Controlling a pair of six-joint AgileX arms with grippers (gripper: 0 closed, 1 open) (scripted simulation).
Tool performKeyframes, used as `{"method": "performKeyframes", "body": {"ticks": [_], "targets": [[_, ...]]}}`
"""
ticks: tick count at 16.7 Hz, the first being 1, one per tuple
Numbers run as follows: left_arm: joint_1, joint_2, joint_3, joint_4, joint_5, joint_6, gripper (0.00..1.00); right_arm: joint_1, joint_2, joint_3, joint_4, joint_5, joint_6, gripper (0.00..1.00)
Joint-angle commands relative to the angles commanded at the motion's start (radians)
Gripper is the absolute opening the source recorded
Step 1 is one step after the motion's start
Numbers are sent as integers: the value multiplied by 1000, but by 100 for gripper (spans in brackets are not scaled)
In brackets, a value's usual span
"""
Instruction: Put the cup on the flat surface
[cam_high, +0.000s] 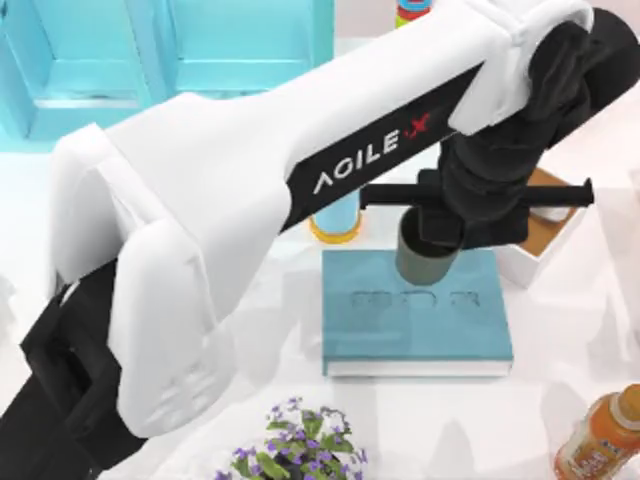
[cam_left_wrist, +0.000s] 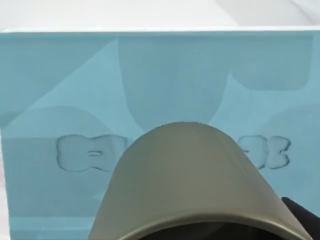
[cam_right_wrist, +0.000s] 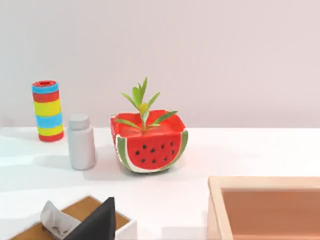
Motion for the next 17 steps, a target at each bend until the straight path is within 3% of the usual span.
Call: {"method": "performKeyframes", "body": {"ticks": [5, 8, 17], "targets": [[10, -14, -16, 7, 2, 11, 0, 0, 0, 0, 0, 0, 0, 100], [74, -95, -113, 35, 17, 72, 0, 0, 0, 0, 0, 0, 0, 100], [419, -517, -756, 178, 110, 397, 0, 0, 0, 0, 0, 0, 0, 100]]}}
